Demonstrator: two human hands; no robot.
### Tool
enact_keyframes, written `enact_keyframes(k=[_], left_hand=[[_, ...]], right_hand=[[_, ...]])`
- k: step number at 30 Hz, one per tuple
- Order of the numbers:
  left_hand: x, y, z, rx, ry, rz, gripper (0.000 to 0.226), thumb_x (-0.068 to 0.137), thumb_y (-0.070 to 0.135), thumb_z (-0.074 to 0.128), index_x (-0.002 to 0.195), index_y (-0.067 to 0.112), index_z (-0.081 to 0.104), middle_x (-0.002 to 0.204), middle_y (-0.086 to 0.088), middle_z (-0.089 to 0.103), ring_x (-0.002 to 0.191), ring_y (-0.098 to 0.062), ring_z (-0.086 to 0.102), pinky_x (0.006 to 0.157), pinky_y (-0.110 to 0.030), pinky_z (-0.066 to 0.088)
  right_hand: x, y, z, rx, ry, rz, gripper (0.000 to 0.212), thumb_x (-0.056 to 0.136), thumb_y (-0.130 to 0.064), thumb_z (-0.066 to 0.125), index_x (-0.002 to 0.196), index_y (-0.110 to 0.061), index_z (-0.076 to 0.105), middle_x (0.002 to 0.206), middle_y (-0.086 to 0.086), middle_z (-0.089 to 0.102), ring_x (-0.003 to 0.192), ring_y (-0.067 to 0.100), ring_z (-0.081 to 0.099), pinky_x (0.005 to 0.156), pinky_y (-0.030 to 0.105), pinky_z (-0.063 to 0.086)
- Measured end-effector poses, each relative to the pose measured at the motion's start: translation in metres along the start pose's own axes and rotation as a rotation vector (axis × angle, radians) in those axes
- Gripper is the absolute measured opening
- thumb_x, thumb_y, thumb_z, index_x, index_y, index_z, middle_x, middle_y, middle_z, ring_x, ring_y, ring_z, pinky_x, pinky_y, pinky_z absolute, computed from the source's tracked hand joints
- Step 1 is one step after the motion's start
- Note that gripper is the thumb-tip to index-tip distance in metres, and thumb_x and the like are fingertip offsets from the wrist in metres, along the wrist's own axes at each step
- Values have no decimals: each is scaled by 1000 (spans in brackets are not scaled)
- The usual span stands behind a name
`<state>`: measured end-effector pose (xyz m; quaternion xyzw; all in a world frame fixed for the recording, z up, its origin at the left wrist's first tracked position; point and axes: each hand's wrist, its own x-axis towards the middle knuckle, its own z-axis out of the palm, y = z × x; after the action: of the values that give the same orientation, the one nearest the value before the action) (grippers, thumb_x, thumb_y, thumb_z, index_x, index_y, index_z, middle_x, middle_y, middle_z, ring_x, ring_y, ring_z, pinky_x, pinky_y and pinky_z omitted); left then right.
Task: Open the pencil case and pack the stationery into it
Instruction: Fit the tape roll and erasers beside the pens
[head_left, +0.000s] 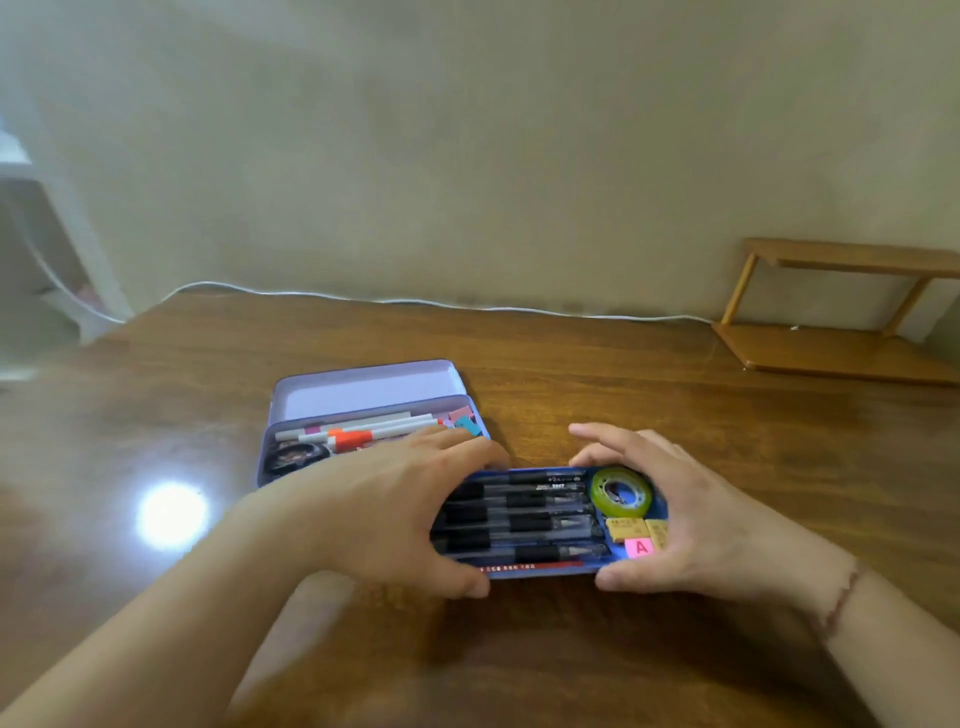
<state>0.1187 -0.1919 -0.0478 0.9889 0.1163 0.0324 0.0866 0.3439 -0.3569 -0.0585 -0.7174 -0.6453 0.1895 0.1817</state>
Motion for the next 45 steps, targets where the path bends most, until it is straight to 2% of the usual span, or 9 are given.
enact_keyframes(k=[5, 9, 12, 18, 29, 36, 40, 43, 45], left_hand=[[-31, -47, -14, -44, 110, -180, 79, 61, 73, 65, 129, 50, 29, 122, 29, 42, 111, 8, 37, 95, -25, 45], [-53, -89, -16, -73, 151, -299, 82, 64, 65, 74, 133, 43, 35, 120, 29, 40, 109, 10, 35, 91, -6, 32], [-61, -113, -14, -85, 187, -351, 83, 66, 58, 78, 136, 35, 39, 119, 26, 43, 109, 10, 36, 93, -4, 30], [-64, -133, -7, -138, 208, -379, 84, 66, 58, 77, 137, 37, 36, 128, 20, 49, 115, 6, 41, 91, 4, 24], [-66, -135, -3, -194, 248, -374, 93, 55, 75, 74, 135, 42, 38, 126, 23, 56, 117, 3, 49, 93, -6, 33], [-62, -134, 5, -202, 246, -389, 100, 51, 79, 71, 137, 46, 35, 125, 31, 47, 114, 24, 34, 88, 6, 25], [-65, -137, 11, -304, 333, -428, 92, 55, 85, 62, 136, 46, 40, 127, 33, 43, 117, 24, 35, 90, 6, 24], [-61, -143, 18, -428, 564, -614, 81, 75, 82, 33, 142, 36, 40, 134, 21, 47, 127, 6, 35, 98, -10, 27], [-59, -147, 22, -573, 542, -712, 90, 77, 87, 21, 147, 32, 32, 144, 5, 49, 130, -8, 40, 99, -24, 29]], right_hand=[[66, -23, -6, 46, 12, -127, 102, 61, -49, 86, 135, -64, 17, 129, -25, 39, 118, -7, 46, 95, 15, 48], [120, -37, 14, 98, 16, -202, 98, 63, -43, 87, 137, -58, 25, 130, -18, 37, 120, 0, 47, 101, 23, 48], [150, -44, 27, 114, 10, -242, 96, 63, -44, 86, 137, -58, 26, 131, -18, 38, 121, 1, 47, 103, 27, 47], [173, -36, 38, 165, -10, -255, 94, 66, -44, 85, 138, -57, 27, 135, -20, 44, 120, 0, 51, 98, 22, 49], [172, -28, 39, 74, 4, -332, 84, 70, -52, 79, 140, -50, 33, 134, -25, 49, 121, -2, 49, 100, 20, 44], [171, -27, 37, -1, -29, -296, 84, 73, -53, 76, 141, -54, 27, 130, -31, 44, 121, -1, 44, 106, 29, 40], [167, -27, 37, 5, -11, -253, 78, 72, -75, 58, 140, -58, 22, 137, -38, 19, 135, -8, 15, 116, 31, 17], [176, -15, 43, 278, 164, -27, 80, 69, -92, 23, 142, -59, 19, 153, -24, 24, 145, 8, 18, 119, 46, 20], [181, -14, 48, 396, 107, 107, 68, 70, -94, 15, 133, -71, 15, 156, -16, 30, 146, 20, 24, 116, 49, 26]])
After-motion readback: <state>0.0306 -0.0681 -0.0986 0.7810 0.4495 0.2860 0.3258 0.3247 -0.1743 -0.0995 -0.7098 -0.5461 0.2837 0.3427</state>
